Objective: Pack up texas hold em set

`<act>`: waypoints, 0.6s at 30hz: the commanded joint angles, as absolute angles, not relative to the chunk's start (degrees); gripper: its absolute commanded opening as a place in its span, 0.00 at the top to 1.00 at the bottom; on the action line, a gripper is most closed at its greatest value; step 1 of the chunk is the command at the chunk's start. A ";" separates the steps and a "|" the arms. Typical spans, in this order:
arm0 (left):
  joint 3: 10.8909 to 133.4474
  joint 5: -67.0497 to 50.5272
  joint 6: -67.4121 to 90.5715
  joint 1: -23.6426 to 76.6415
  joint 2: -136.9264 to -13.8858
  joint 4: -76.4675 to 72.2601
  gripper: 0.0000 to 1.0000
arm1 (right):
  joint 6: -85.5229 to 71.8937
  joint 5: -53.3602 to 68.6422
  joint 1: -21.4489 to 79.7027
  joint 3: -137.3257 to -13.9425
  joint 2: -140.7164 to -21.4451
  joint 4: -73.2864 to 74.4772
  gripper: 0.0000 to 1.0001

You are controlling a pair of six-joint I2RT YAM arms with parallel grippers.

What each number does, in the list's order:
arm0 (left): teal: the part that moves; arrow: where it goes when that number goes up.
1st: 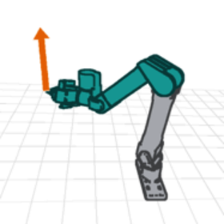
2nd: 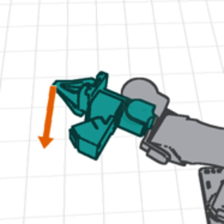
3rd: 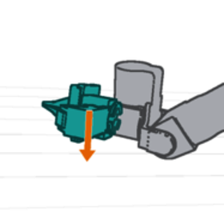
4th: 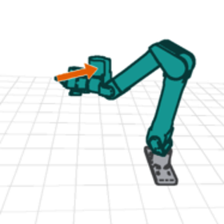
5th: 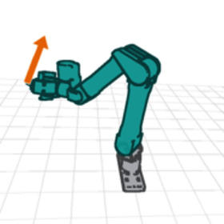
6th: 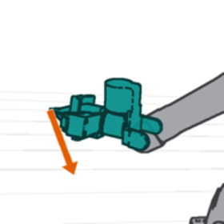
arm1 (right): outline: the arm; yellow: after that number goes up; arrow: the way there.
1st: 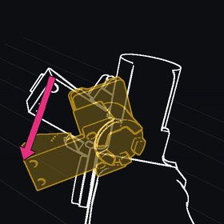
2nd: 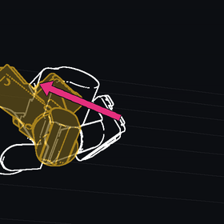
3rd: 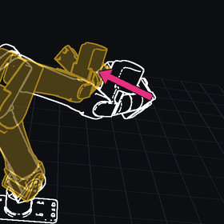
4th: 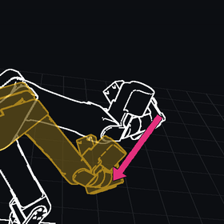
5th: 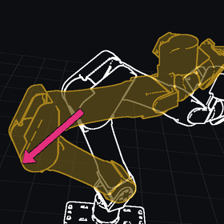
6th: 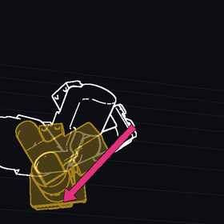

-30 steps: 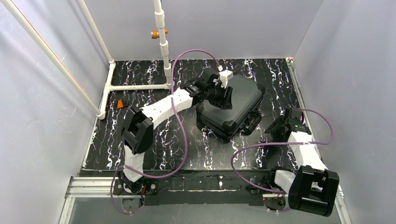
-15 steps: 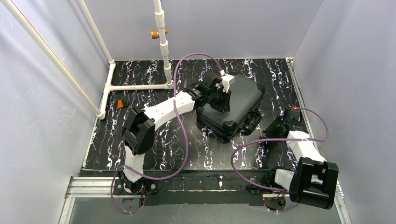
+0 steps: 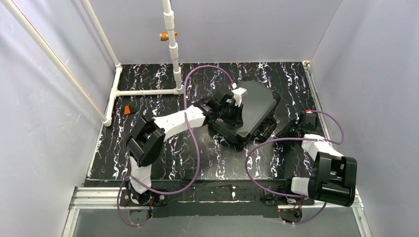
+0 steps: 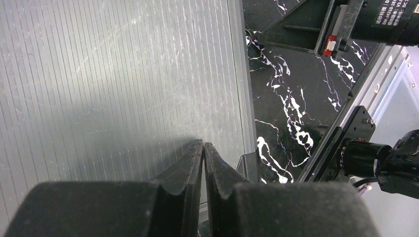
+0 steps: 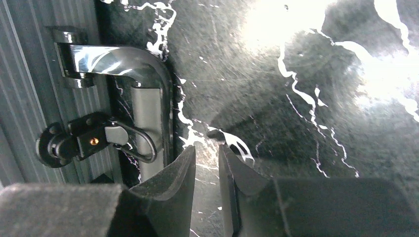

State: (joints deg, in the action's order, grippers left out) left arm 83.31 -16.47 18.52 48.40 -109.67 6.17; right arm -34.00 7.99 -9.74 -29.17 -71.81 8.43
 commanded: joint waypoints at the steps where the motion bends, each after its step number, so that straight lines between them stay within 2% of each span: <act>1: 77.55 -14.70 18.81 49.72 -109.36 12.31 0.95 | -32.83 11.39 -9.85 -29.80 -72.95 2.04 0.69; 14: 73.97 -14.14 19.16 49.83 -108.19 11.26 0.97 | -32.85 17.37 -9.77 -29.71 -77.07 -3.42 0.71; 18: 73.75 -14.33 19.33 49.83 -108.12 11.10 0.97 | -33.19 19.05 -9.77 -29.92 -77.25 -4.12 0.76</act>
State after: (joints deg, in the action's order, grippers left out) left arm 77.36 -15.57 19.99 48.97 -106.76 0.40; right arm -33.17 15.99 -9.74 -29.17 -76.69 -0.82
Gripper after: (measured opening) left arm 0.035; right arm 0.264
